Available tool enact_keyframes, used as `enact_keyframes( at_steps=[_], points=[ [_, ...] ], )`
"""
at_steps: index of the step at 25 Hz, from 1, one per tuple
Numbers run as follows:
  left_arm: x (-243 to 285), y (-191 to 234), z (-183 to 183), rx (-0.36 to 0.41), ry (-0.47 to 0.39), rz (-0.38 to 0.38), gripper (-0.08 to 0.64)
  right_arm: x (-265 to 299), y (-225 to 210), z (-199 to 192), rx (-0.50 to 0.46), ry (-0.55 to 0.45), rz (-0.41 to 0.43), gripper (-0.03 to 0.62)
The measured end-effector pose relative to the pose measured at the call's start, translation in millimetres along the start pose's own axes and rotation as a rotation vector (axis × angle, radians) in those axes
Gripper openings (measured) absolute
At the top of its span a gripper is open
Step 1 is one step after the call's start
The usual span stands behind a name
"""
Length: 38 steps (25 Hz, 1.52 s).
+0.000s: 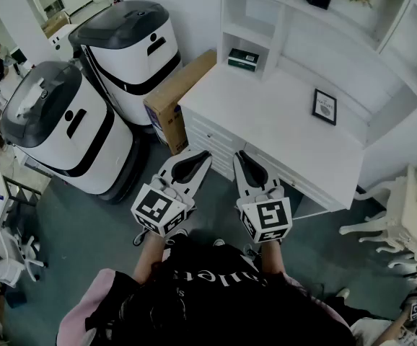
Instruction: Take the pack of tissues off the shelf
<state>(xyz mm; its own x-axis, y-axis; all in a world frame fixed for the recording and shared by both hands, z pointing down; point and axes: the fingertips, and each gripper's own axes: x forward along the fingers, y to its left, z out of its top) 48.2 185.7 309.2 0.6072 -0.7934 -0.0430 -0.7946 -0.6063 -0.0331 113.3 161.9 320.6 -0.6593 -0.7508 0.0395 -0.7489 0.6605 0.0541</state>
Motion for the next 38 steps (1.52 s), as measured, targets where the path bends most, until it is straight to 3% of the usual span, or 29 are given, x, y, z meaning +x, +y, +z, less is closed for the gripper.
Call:
enact_keyframes(
  at_steps=[6, 15, 23, 29, 38],
  points=[
    [5.8, -11.2, -4.5, -0.017, 0.006, 0.009, 0.031, -12.2, -9.5, -3.1, -0.037, 0.012, -0.010, 0.064],
    [18.0, -32.4, -18.0, -0.017, 0.041, 0.005, 0.031, -28.3, -27.7, -15.9, 0.033, -0.003, 0.000, 0.066],
    [30.0, -18.9, -22.9, -0.020, 0.056, -0.003, 0.031, -11.5, -38.1, -22.1, 0.062, -0.002, 0.002, 0.066],
    [49.3, 18.9, -35.3, -0.030, 0.062, -0.043, 0.031, 30.4, -48.4, -32.6, 0.073, 0.023, -0.024, 0.066],
    [94.7, 128.1, -41.1, -0.017, 0.053, -0.141, 0.031, 145.5, -67.1, -28.7, 0.085, 0.038, -0.123, 0.066]
  ],
)
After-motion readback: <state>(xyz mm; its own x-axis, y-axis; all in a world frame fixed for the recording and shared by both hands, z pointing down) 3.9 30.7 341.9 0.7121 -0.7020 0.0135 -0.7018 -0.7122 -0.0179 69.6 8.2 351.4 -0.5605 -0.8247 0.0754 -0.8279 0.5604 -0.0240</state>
